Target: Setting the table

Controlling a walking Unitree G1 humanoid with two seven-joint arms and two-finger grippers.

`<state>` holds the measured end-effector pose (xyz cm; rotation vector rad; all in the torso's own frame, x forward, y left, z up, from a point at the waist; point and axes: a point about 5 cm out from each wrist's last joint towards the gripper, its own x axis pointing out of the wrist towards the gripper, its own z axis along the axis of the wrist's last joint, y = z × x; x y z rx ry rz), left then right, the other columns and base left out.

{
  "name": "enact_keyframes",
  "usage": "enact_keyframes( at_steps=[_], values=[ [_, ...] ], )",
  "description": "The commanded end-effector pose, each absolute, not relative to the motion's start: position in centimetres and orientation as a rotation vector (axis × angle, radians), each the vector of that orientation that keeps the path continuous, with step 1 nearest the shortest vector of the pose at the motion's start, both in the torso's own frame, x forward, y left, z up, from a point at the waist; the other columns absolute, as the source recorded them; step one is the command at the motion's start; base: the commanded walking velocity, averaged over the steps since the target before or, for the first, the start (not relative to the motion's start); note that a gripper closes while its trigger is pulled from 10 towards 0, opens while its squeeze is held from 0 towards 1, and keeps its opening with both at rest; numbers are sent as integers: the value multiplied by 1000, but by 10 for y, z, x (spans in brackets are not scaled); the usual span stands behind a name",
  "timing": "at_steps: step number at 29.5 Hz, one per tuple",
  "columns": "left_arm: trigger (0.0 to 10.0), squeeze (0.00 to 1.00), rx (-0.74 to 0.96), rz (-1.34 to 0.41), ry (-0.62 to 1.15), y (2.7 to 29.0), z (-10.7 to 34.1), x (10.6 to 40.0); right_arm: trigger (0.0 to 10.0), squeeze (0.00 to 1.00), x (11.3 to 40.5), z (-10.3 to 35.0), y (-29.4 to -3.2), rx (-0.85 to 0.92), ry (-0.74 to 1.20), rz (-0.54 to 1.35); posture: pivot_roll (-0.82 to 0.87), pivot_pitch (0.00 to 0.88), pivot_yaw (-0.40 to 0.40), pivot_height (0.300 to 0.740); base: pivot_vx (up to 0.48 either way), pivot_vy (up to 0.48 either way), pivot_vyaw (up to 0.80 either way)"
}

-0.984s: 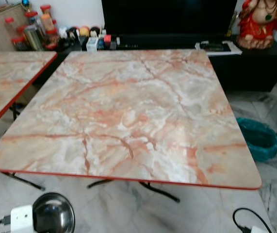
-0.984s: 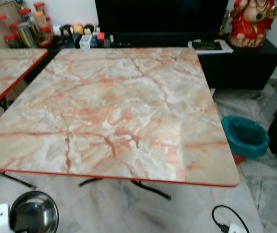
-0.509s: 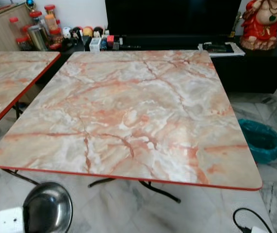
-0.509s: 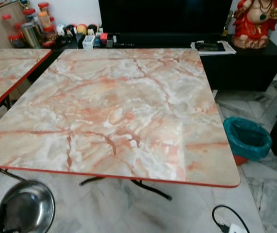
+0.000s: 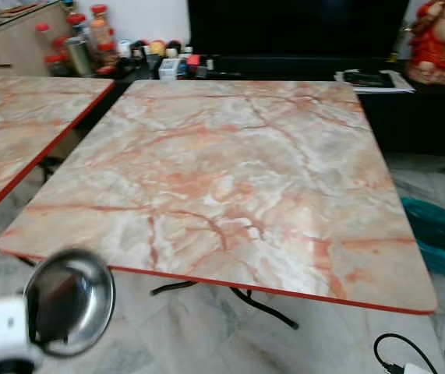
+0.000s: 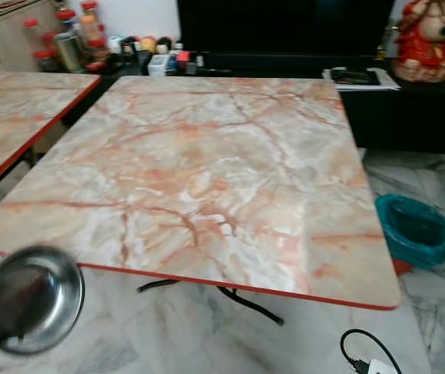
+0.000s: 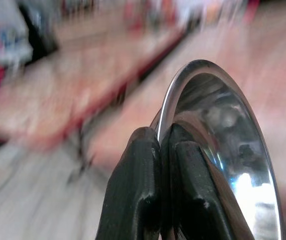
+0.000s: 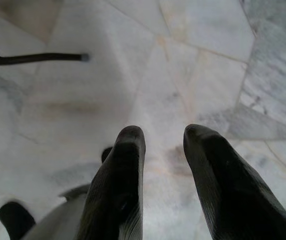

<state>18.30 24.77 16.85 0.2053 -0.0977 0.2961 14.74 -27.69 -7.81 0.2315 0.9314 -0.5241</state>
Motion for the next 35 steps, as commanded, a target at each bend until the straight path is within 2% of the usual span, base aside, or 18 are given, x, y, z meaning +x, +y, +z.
enact_keyframes(
  at_steps=[1, 4, 7, 9, 13, 14, 17, 22, 24, 30, 35],
  values=[
    [10000, 0, 158, 212, -166, 231, 190, 190, 10000, 0, 142, -80, -279, 234, 949, -536, 74, 77, 57, 740, 0, 0, 0],
    [10000, 0, 92, 116, -208, 216, 203, 203, 10000, 0, 142, -80, -279, 237, 946, -539, 71, 76, 60, 740, 0, 0, 0],
    [10000, 0, -96, -34, -225, 186, 218, 231, 10000, 0, 143, -80, -278, 241, 945, -542, 63, 71, 58, 740, 0, 0, 0],
    [10000, 0, -167, -80, -212, 176, 219, 240, 10000, 0, 143, -80, -277, 241, 945, -543, 64, 70, 57, 740, 0, 0, 0],
    [10000, 0, -333, -115, -157, 163, 215, 263, 10000, 0, 143, -80, -277, 244, 944, -545, 61, 67, 54, 740, 0, 0, 0],
    [10000, 0, -462, -90, -121, 159, 208, 279, 10000, 0, 143, -80, -276, 245, 943, -546, 46, 60, 55, 740, 0, 0, 0],
    [10000, 0, -597, -42, -94, 158, 200, 292, 10000, 0, 143, -80, -276, 249, 941, -550, 37, 57, 57, 740, 0, 0, 0],
    [10000, 0, -707, 43, -20, 159, 182, 298, 10000, 0, 142, -81, -275, 255, 940, -561, 19, 59, 61, 740, 0, 0, 0],
    [10000, 0, -697, 74, -2, 163, 176, 294, 10000, 0, 142, -81, -276, 254, 942, -563, 22, 64, 59, 740, 0, 0, 0],
    [10000, 0, -768, 120, 63, 167, 160, 291, 10000, 0, 141, -81, -276, 250, 946, -556, 28, 66, 55, 740, 0, 0, 0],
    [10000, 0, -821, 109, 111, 159, 155, 292, 10000, 0, 140, -81, -275, 249, 947, -553, 27, 59, 54, 740, 0, 0, 0]
  ],
)
